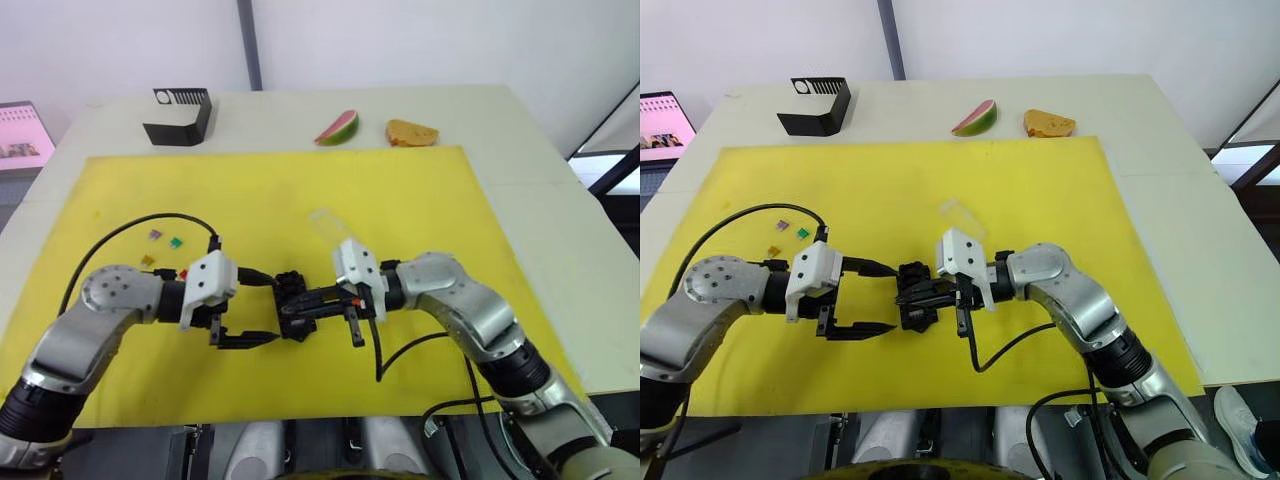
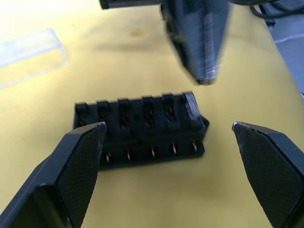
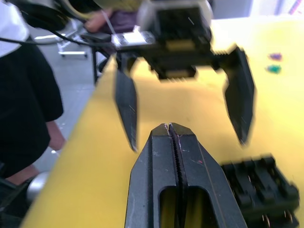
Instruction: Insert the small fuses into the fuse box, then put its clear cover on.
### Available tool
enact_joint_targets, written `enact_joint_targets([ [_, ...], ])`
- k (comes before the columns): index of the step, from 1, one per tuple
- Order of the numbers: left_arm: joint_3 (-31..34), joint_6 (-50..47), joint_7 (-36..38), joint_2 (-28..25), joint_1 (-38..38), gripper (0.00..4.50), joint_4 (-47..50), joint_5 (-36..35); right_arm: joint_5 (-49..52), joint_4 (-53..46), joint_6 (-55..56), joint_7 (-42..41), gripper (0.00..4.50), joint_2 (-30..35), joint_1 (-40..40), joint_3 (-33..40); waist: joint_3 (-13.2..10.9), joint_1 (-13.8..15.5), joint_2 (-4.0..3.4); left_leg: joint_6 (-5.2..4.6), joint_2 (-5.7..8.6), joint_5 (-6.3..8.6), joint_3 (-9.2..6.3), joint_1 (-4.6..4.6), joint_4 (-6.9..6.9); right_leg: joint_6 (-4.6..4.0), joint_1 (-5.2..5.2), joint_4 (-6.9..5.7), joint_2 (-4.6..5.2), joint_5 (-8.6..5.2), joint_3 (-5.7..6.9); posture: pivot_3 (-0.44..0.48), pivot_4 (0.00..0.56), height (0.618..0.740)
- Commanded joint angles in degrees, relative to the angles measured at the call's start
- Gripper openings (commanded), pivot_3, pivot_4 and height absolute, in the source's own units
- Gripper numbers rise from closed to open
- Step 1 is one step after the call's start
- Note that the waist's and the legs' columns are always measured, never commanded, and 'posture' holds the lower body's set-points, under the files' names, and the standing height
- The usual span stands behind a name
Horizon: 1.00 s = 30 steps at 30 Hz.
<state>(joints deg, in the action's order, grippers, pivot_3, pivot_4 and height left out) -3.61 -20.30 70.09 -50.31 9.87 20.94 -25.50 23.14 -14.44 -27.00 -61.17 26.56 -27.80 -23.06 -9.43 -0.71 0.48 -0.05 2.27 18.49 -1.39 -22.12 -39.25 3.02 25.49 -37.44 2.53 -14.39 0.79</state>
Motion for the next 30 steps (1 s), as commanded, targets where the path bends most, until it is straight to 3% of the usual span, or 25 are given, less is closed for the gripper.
enact_joint_targets([
  [1,-0.1,2.2,1.1,-0.8,0.0,4.50,0.7,1.1,-1.9,0.0,1.8,-0.1,0.04,-0.7,0.1,-1.1,0.0,0.0,0.00,0.00,0.00,0.00,0.00,0.00,0.00,0.00,0.00,0.00,0.00,0.00,0.00,0.000,0.150,0.740],
  [6,-1.5,4.3,0.8,0.3,0.6,4.50,-0.6,3.5,-3.5,0.3,1.7,-1.6,0.04,0.4,0.1,-2.3,0.0,0.1,0.00,0.00,0.00,0.00,0.00,0.02,-0.01,0.00,-0.08,0.08,0.00,0.00,0.00,0.000,0.150,0.740],
  [10,-2.2,5.0,1.0,0.7,1.1,4.50,-1.3,4.2,0.9,-1.7,-2.9,-2.5,0.04,-0.1,0.0,-0.5,0.0,0.1,0.00,0.00,0.00,0.00,0.00,0.03,0.00,0.00,-0.08,0.08,0.00,0.00,0.00,0.000,0.150,0.740],
  [30,-4.1,5.3,1.3,1.8,3.5,4.50,-2.0,5.0,-6.7,0.8,-2.6,-1.1,0.04,0.5,0.7,-5.5,0.0,0.1,0.01,-0.01,0.00,0.00,-0.01,0.13,0.00,0.00,-0.16,0.06,0.00,0.00,0.00,0.000,0.150,0.740],
])
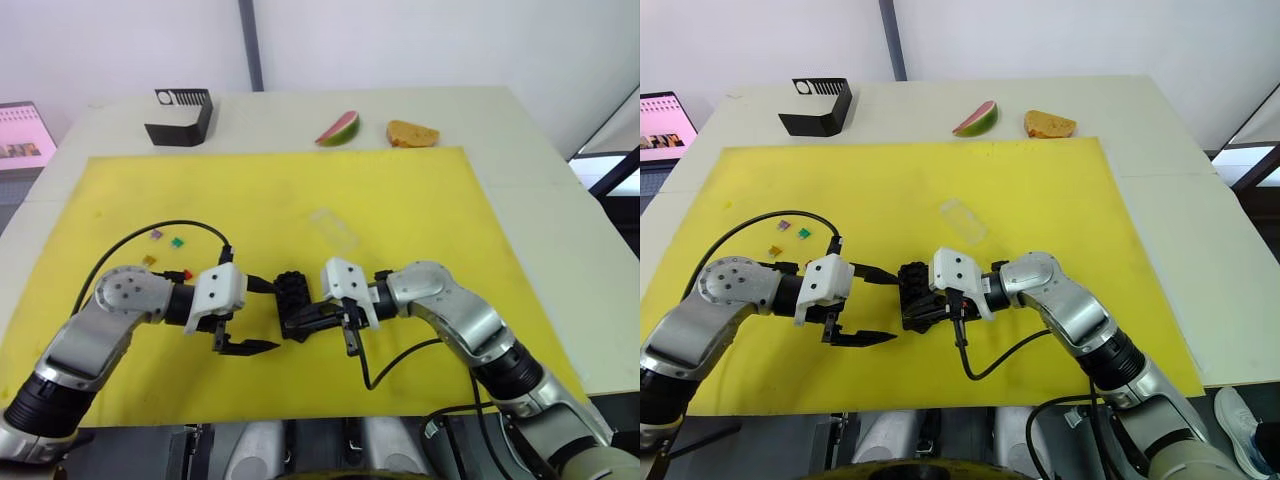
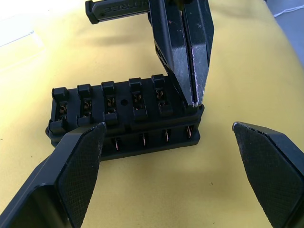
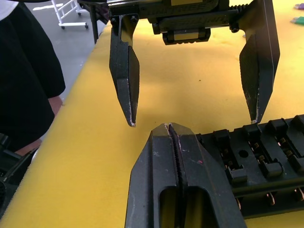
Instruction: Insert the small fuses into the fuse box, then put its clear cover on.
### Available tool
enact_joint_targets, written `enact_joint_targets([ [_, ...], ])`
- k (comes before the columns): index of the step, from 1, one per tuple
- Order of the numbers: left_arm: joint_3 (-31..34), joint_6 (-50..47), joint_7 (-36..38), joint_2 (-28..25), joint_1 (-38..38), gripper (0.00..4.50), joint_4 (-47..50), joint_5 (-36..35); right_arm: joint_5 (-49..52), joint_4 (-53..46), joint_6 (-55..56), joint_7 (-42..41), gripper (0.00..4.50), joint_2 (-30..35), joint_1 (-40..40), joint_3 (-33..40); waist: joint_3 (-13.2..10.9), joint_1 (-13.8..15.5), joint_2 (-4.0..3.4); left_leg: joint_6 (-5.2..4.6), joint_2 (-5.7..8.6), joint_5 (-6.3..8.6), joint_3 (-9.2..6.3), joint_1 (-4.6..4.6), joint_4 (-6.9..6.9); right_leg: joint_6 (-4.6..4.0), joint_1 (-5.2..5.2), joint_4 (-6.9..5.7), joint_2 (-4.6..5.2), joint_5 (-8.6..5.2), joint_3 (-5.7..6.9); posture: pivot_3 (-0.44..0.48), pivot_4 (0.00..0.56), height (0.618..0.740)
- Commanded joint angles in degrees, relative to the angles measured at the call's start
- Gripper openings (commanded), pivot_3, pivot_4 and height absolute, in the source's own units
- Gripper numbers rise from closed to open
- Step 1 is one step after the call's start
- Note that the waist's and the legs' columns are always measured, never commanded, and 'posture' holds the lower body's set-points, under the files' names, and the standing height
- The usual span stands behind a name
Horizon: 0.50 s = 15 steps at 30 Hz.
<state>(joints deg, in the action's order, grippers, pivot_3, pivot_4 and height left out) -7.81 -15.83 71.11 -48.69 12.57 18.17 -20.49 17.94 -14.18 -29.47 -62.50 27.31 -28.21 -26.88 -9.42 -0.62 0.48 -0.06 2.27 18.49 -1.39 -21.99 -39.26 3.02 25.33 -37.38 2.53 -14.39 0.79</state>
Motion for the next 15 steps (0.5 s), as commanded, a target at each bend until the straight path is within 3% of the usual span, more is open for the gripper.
enact_joint_targets([
  [1,0.1,0.8,0.3,0.2,0.9,4.50,0.8,0.0,-1.5,0.5,0.0,0.2,0.04,-0.1,1.3,-1.7,0.0,0.0,0.00,0.00,0.00,0.00,0.00,0.00,0.00,0.00,-0.01,0.00,0.00,0.00,0.00,0.000,0.150,0.740],
  [9,0.9,-4.4,-0.1,-0.4,1.0,4.50,1.4,-1.9,7.6,-3.4,-3.2,1.2,0.04,-3.0,1.6,6.4,0.0,0.0,0.00,-0.01,0.00,0.01,0.00,0.09,0.01,0.00,-0.09,0.00,0.00,0.00,0.00,0.000,0.150,0.740],
  [15,8.4,-6.6,-3.5,1.9,-1.7,4.50,3.9,-9.1,14.9,-10.6,-9.4,5.4,0.04,1.1,2.1,18.1,0.0,0.1,0.01,-0.02,0.00,0.01,-0.01,0.06,0.00,0.00,-0.09,0.03,0.00,0.00,-0.01,0.000,0.150,0.740],
])
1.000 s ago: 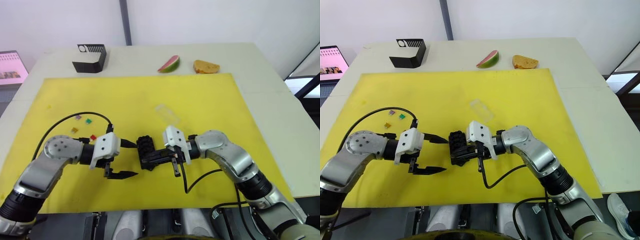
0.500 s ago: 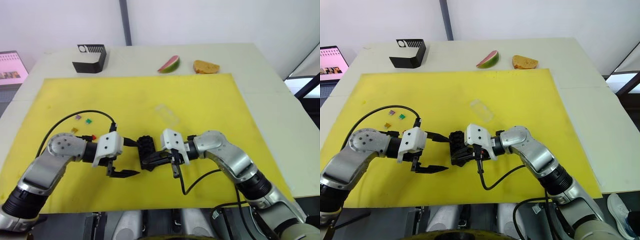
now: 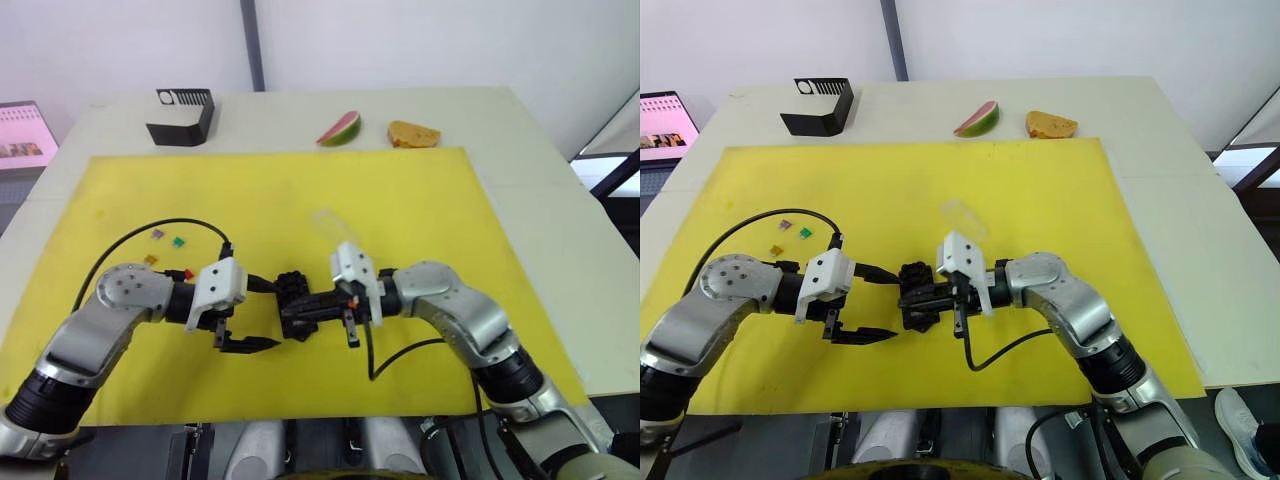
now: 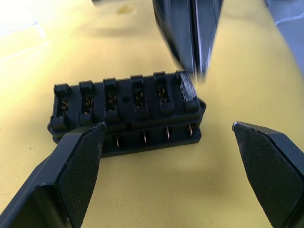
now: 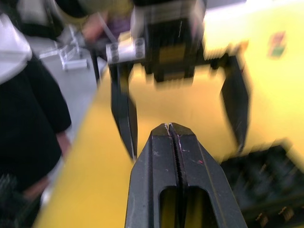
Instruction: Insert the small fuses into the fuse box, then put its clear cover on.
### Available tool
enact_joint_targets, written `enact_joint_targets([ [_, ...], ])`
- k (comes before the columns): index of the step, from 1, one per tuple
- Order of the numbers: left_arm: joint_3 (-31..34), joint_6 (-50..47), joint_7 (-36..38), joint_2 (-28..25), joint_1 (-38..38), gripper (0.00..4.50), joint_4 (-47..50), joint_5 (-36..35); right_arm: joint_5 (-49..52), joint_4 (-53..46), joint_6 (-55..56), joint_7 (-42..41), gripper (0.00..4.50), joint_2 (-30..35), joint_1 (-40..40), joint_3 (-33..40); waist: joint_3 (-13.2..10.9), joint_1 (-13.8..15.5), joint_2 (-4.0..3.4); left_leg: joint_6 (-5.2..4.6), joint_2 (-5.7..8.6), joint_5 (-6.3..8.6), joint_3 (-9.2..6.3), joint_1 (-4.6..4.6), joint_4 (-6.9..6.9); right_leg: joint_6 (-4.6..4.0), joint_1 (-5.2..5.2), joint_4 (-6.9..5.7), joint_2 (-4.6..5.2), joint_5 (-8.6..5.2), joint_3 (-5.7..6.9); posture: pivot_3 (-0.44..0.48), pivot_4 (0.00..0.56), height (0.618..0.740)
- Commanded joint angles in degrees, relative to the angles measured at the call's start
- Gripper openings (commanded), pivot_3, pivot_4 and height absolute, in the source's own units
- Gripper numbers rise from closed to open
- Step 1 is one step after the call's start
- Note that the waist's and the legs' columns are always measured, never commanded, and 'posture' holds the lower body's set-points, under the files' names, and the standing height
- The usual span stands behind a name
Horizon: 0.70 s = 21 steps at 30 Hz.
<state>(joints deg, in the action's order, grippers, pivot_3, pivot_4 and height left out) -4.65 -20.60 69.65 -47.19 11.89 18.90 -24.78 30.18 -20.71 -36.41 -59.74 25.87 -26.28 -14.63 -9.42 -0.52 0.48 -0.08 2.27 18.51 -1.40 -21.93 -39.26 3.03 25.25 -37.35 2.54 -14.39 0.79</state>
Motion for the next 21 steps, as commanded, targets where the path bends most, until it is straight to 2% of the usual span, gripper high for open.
enact_joint_targets([
  [1,6.8,-4.4,-2.8,0.1,-2.0,4.50,3.9,-6.9,2.5,-4.4,-3.1,4.0,0.04,3.9,0.5,7.8,0.0,0.0,0.01,-0.01,0.00,0.00,0.00,0.00,0.00,0.00,0.00,0.00,0.00,0.00,0.00,0.000,0.150,0.740],
  [3,9.5,-7.3,-4.0,-0.5,-4.3,4.50,5.3,-9.3,1.8,-4.3,-3.3,6.2,0.04,6.4,1.5,11.2,0.0,0.0,0.00,-0.02,0.00,0.01,-0.01,0.01,0.01,0.00,-0.01,0.00,0.00,0.00,0.00,0.000,0.150,0.740],
  [5,13.3,-9.2,-5.7,-1.3,-8.5,4.50,6.9,-10.6,1.9,-3.7,-4.1,8.0,0.55,9.3,3.4,15.6,0.0,-0.2,0.00,-0.03,0.00,0.02,0.00,0.02,0.03,0.00,0.00,0.00,0.00,0.00,0.00,0.000,0.150,0.740],
  [7,19.3,-10.7,-8.7,-0.9,-14.8,4.50,8.2,-11.1,1.0,-2.8,-2.7,8.1,1.31,13.5,7.3,21.1,0.0,-0.1,0.00,-0.03,-0.01,0.02,0.00,0.04,0.06,0.00,0.00,0.00,0.00,0.00,-0.01,0.000,0.150,0.740],
  [9,26.4,-12.3,-12.1,0.7,-21.3,4.50,7.4,-11.5,0.5,-1.0,-1.9,8.8,2.27,16.4,11.0,26.7,0.0,0.0,0.00,-0.05,-0.01,0.03,0.00,0.04,0.10,0.00,-0.03,0.06,0.00,-0.01,-0.01,0.000,0.150,0.740],
  [11,36.2,-14.4,-15.1,3.7,-29.1,4.50,3.6,-12.8,0.3,1.2,-1.1,9.4,3.19,18.6,14.9,32.5,0.0,0.0,-0.01,-0.06,-0.02,0.03,0.01,0.10,0.10,0.00,-0.12,0.12,0.00,-0.01,-0.01,0.000,0.150,0.740],
  [14,46.3,-17.5,-16.2,6.1,-36.9,4.50,-0.4,-15.9,0.4,3.2,-0.1,9.4,4.34,20.4,18.5,36.9,0.0,-0.2,-0.01,-0.12,-0.07,0.07,0.02,0.55,0.23,0.00,-0.53,0.22,0.00,-0.04,-0.02,0.000,0.150,0.740],
  [17,53.3,-20.4,-14.9,6.1,-42.1,4.50,-4.5,-18.9,-0.5,5.3,1.3,8.9,4.43,22.1,20.7,38.9,0.0,0.0,0.00,-0.14,-0.07,0.09,0.02,0.61,0.20,0.02,-0.63,0.24,0.00,-0.06,-0.01,0.000,0.150,0.740],
  [21,55.5,-19.0,-14.9,4.6,-42.4,4.50,-10.0,-17.2,-0.3,6.1,2.0,8.8,4.43,22.6,20.4,38.2,0.0,1.0,-0.07,-0.16,-0.06,0.10,0.03,0.66,0.09,0.01,-0.74,0.26,0.02,-0.07,-0.01,0.000,0.150,0.740],
])
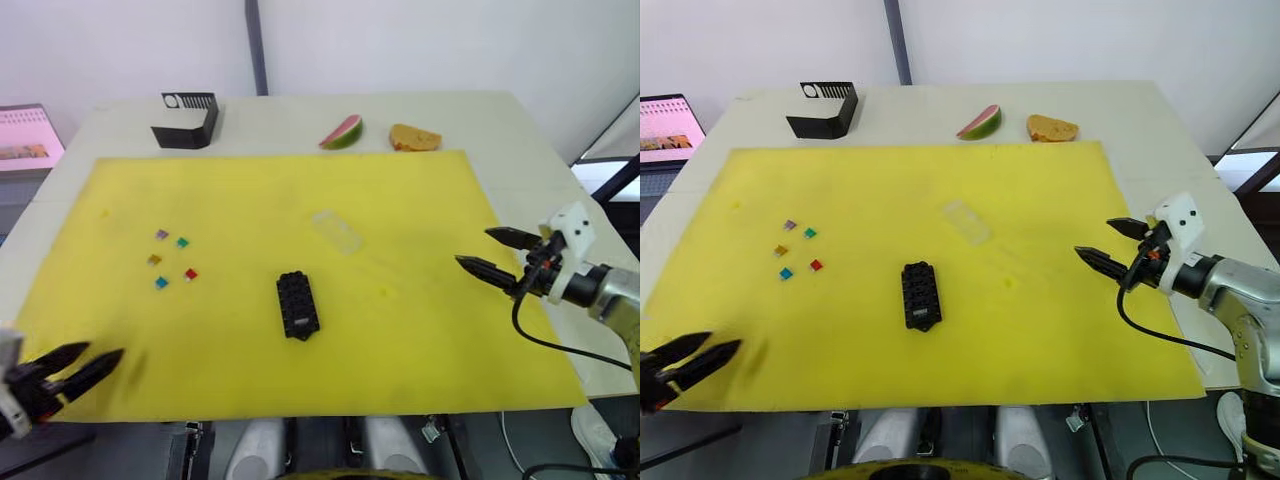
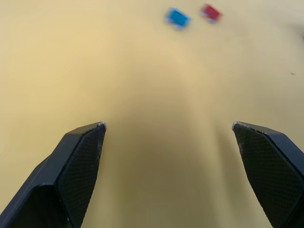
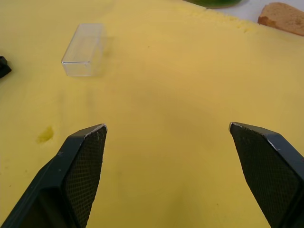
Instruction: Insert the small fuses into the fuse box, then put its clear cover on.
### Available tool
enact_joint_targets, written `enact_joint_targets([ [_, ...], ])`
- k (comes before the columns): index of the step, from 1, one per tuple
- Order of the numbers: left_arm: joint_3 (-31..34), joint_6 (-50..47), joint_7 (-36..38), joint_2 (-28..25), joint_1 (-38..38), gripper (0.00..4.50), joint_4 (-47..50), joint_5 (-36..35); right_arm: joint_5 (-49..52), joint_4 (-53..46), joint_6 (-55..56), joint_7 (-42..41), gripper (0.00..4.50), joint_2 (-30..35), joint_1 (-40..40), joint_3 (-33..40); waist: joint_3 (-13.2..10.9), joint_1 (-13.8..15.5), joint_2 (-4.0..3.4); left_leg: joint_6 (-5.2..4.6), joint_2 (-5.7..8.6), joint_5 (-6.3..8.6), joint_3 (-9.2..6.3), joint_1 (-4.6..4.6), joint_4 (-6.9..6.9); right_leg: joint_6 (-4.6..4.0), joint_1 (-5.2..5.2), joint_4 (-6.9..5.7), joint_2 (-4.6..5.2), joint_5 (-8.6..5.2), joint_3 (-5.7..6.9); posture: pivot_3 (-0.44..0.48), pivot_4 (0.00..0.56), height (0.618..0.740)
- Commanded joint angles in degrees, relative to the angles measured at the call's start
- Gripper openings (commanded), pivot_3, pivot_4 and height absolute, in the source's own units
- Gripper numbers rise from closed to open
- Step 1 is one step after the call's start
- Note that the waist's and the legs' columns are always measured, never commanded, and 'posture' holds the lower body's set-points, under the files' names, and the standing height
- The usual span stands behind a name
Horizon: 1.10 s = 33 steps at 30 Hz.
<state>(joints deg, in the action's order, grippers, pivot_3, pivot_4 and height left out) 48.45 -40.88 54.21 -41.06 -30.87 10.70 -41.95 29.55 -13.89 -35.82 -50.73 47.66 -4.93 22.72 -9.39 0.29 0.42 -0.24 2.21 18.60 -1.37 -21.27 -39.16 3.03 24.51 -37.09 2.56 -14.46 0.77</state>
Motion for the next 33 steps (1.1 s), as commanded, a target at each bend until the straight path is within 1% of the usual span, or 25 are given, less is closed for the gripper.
enact_joint_targets([
  [1,2.4,1.6,0.7,-1.7,0.5,4.50,-2.2,0.0,0.3,-0.8,1.5,-0.1,4.43,0.8,-1.2,0.4,0.0,0.3,0.00,0.00,0.00,0.00,0.00,0.00,0.00,0.00,0.00,0.00,0.00,0.00,0.00,0.000,0.150,0.740],
  [4,1.8,2.1,0.7,-2.3,1.5,4.50,-2.6,0.0,0.5,-0.8,1.5,0.2,4.43,0.6,-2.8,-1.0,0.0,0.4,0.00,-0.04,0.00,0.03,0.00,-0.03,0.00,0.00,0.02,0.03,0.01,0.00,0.00,0.000,0.150,0.740],
  [5,1.4,0.4,0.6,-2.7,2.7,4.50,-2.6,-1.4,0.9,-1.2,1.3,0.3,4.43,0.3,-4.2,-2.2,0.0,0.4,0.00,-0.05,0.00,0.04,0.00,-0.04,0.00,0.00,0.02,0.04,0.02,0.00,0.00,0.000,0.150,0.740],
  [7,0.2,-8.4,0.6,-5.1,7.4,4.50,-3.8,-8.2,2.8,-3.2,-0.3,-0.1,4.43,-1.3,-9.5,-6.8,0.0,0.3,-0.01,-0.04,0.00,0.04,0.00,-0.03,0.00,-0.01,0.02,0.03,0.03,0.00,-0.01,0.000,0.150,0.740],
  [9,-1.9,-20.3,1.5,-9.3,12.2,4.50,-8.0,-14.5,5.0,-5.8,-2.3,-2.0,4.43,-3.4,-14.8,-12.4,0.0,0.2,-0.01,0.01,-0.02,0.01,-0.01,0.01,0.00,-0.03,0.05,-0.08,0.03,0.01,0.00,0.000,0.150,0.740],
  [10,-2.6,-24.6,1.8,-10.9,13.7,4.50,-9.7,-16.2,5.7,-6.4,-3.0,-2.5,4.43,-4.0,-16.3,-14.0,0.0,0.0,-0.01,0.02,-0.03,0.00,-0.01,0.00,0.01,-0.03,0.10,-0.13,0.03,0.01,0.00,0.000,0.150,0.740],
  [11,-4.1,-24.4,2.8,-11.6,14.7,4.50,-9.7,-15.8,6.8,-7.4,-4.0,-3.2,4.43,-4.9,-18.4,-16.1,0.0,-0.2,-0.01,0.02,-0.03,0.00,-0.02,-0.01,0.02,-0.02,0.11,-0.14,0.01,0.01,0.02,0.000,0.150,0.740],
  [12,-5.4,-24.4,1.5,-11.7,16.8,4.50,-10.8,-15.1,7.9,-8.1,-5.0,-3.6,4.43,-5.9,-20.3,-17.8,0.0,-0.3,-0.05,0.00,-0.03,0.02,-0.01,-0.07,0.08,-0.01,0.18,-0.09,0.01,0.01,0.02,0.000,0.150,0.740],
  [14,-5.7,-31.6,-4.4,-11.0,25.4,4.50,-19.3,-17.2,10.1,-9.1,-6.6,-4.5,4.43,-8.7,-24.8,-21.6,0.0,-0.7,-0.09,-0.12,0.00,0.09,0.03,-0.11,0.08,0.01,0.19,0.01,0.02,0.02,0.01,0.000,0.150,0.740],
  [16,-5.6,-38.1,-4.0,-11.4,30.3,4.50,-23.7,-20.7,9.9,-8.4,-6.3,-4.8,4.43,-12.0,-28.7,-24.9,0.0,-0.9,0.22,-0.08,0.03,0.06,0.02,-0.23,0.01,0.03,0.29,-0.03,0.03,0.03,0.02,0.000,0.150,0.740],
  [17,-5.4,-39.6,-4.2,-11.4,32.2,4.50,-25.3,-21.1,9.3,-7.7,-6.0,-4.5,4.43,-13.4,-30.3,-26.2,0.1,-1.0,0.28,-0.06,0.03,0.05,0.02,-0.24,0.01,0.04,0.33,-0.08,0.03,0.03,0.01,0.000,0.150,0.740],
  [20,-5.5,-40.8,-7.0,-10.7,36.1,4.50,-30.1,-19.5,7.8,-6.0,-4.7,-4.6,4.43,-16.2,-33.2,-29.2,0.1,-1.0,0.31,-0.04,0.03,0.05,0.02,-0.21,0.01,0.04,0.32,-0.10,0.03,0.03,0.01,0.000,0.150,0.740],
  [24,-7.1,-40.7,-8.3,-9.8,37.4,4.50,-31.8,-17.9,5.5,-3.5,-2.2,-4.8,4.43,-18.2,-35.2,-31.2,0.1,-1.0,0.31,-0.02,0.04,0.04,0.02,-0.22,0.03,0.03,0.35,-0.11,0.04,0.03,0.00,0.000,0.150,0.740],
  [30,-8.5,-39.8,-8.4,-8.6,38.9,4.50,-33.7,-16.2,4.8,-2.2,-1.4,-5.5,4.43,-19.4,-36.0,-31.8,0.1,-0.9,0.30,0.05,0.04,0.01,0.01,-0.21,0.05,0.02,0.35,-0.13,0.06,0.03,0.00,0.000,0.150,0.740],
  [33,-8.5,-41.3,-9.3,-7.4,40.7,4.50,-35.7,-16.3,4.9,-2.6,-2.0,-6.0,4.43,-19.5,-35.9,-32.4,0.1,-0.7,0.27,0.06,0.04,0.00,0.01,-0.21,0.05,0.02,0.35,-0.13,0.07,0.03,0.00,0.000,0.150,0.740],
])
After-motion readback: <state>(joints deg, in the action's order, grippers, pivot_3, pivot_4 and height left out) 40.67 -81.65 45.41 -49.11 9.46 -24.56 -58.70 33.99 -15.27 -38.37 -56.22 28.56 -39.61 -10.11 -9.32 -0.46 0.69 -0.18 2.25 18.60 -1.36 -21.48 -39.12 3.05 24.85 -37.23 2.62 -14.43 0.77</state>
